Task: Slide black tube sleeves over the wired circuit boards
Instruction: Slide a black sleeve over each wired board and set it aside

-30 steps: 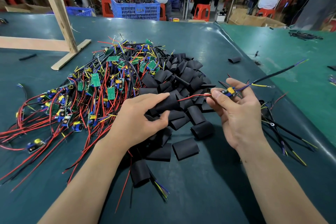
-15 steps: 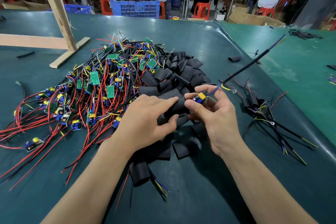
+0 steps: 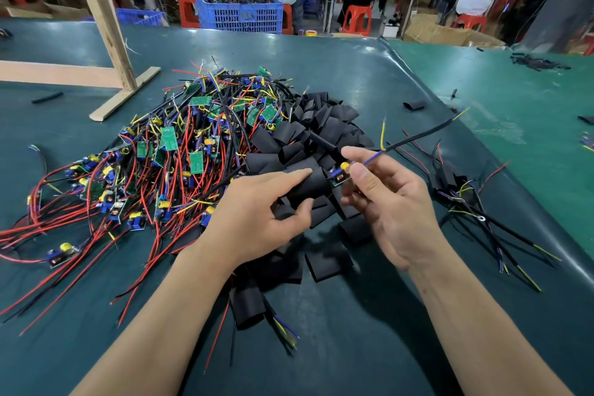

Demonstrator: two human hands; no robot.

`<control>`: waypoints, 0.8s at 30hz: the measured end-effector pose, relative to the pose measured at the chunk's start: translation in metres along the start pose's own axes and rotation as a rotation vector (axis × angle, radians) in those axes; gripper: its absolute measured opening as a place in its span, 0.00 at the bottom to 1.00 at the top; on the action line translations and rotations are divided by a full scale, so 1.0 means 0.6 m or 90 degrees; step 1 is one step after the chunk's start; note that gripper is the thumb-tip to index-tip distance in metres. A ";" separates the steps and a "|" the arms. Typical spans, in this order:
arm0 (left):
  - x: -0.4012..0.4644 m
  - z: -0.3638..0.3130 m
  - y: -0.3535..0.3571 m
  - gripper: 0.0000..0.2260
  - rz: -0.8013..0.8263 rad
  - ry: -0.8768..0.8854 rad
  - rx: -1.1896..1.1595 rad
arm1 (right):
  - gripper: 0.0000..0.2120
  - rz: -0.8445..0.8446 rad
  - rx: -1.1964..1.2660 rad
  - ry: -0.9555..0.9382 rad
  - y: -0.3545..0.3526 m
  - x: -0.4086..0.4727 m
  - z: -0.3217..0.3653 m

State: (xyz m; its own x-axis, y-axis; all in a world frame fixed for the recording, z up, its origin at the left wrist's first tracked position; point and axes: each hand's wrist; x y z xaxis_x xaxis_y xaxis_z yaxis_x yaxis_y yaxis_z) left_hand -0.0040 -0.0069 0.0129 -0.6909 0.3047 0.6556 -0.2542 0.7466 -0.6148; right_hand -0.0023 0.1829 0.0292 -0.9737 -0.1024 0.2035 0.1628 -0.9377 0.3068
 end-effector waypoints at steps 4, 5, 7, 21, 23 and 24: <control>-0.001 -0.005 -0.003 0.18 0.005 0.002 -0.011 | 0.08 -0.018 0.030 -0.016 -0.005 0.001 0.001; -0.001 -0.006 -0.003 0.19 0.006 0.001 -0.005 | 0.08 -0.017 0.036 -0.017 -0.006 0.002 0.001; -0.001 -0.007 -0.003 0.19 0.008 0.002 0.006 | 0.08 -0.014 0.043 -0.021 -0.006 0.003 0.001; -0.001 0.001 -0.005 0.20 0.000 0.008 0.026 | 0.09 -0.021 -0.018 -0.041 -0.006 0.004 0.001; 0.000 0.003 -0.004 0.20 0.006 0.021 0.025 | 0.09 -0.016 -0.039 -0.048 -0.009 0.005 0.003; 0.000 0.003 -0.003 0.20 0.009 0.032 0.025 | 0.09 -0.011 -0.052 -0.049 -0.009 0.004 0.003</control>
State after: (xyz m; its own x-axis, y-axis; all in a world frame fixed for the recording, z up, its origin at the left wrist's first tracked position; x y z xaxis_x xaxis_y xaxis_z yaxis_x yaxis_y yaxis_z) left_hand -0.0049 -0.0093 0.0135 -0.6597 0.3451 0.6676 -0.2716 0.7188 -0.6399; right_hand -0.0055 0.1883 0.0299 -0.9607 -0.0637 0.2702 0.1300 -0.9633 0.2351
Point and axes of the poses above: each hand's wrist, its own x-axis towards the middle knuckle, its own y-axis out of the palm, z = x × y, and after that the axes turned 2 degrees about z, right-handed
